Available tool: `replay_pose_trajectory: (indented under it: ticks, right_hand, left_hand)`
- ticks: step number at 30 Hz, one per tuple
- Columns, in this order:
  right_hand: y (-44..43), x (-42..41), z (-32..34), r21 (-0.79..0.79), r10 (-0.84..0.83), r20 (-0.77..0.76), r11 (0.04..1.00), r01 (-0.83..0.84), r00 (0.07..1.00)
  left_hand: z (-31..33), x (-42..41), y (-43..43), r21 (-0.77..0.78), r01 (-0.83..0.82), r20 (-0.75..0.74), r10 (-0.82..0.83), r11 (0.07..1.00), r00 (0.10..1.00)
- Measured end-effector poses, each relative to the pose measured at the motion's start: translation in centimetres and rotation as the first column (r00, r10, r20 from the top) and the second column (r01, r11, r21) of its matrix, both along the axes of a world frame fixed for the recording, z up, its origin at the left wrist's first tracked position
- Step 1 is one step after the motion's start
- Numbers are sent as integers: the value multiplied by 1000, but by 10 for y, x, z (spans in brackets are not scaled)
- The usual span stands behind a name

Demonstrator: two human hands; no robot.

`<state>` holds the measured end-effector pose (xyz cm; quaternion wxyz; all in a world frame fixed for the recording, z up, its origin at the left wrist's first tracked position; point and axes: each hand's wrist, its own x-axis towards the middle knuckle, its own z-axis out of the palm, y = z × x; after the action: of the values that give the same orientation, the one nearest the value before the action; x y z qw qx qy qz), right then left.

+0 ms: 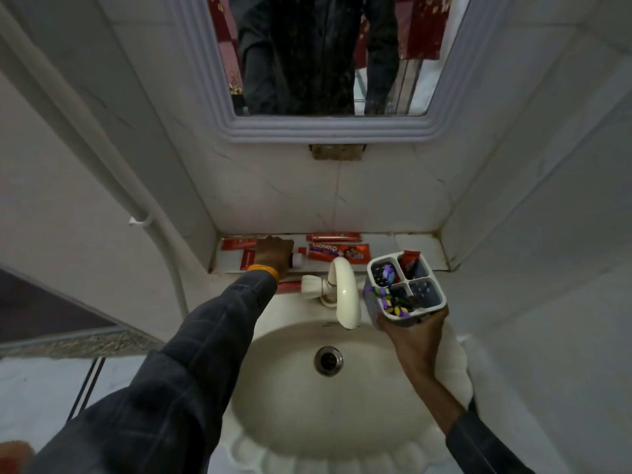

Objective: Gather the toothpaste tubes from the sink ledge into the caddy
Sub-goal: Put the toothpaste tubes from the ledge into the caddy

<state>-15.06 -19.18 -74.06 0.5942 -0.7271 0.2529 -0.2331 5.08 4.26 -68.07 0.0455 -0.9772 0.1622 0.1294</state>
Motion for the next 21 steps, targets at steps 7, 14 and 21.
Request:
replay_pose_trajectory:
  ticks: [7, 14, 21]
  right_hand:
    - [2, -1, 5, 14, -13, 0, 1000, 13, 1000]
    - [4, 0, 17, 105, 1, 35, 994, -5, 999]
    - [6, -2, 17, 107, -1, 28, 994, -2, 1000]
  left_hand:
    - [10, -3, 7, 22, 94, -23, -93, 995, 995]
    - [104, 3, -15, -101, 196, -33, -200, 975, 979]
    - [187, -5, -95, -107, 479, 6, -482, 871, 876]
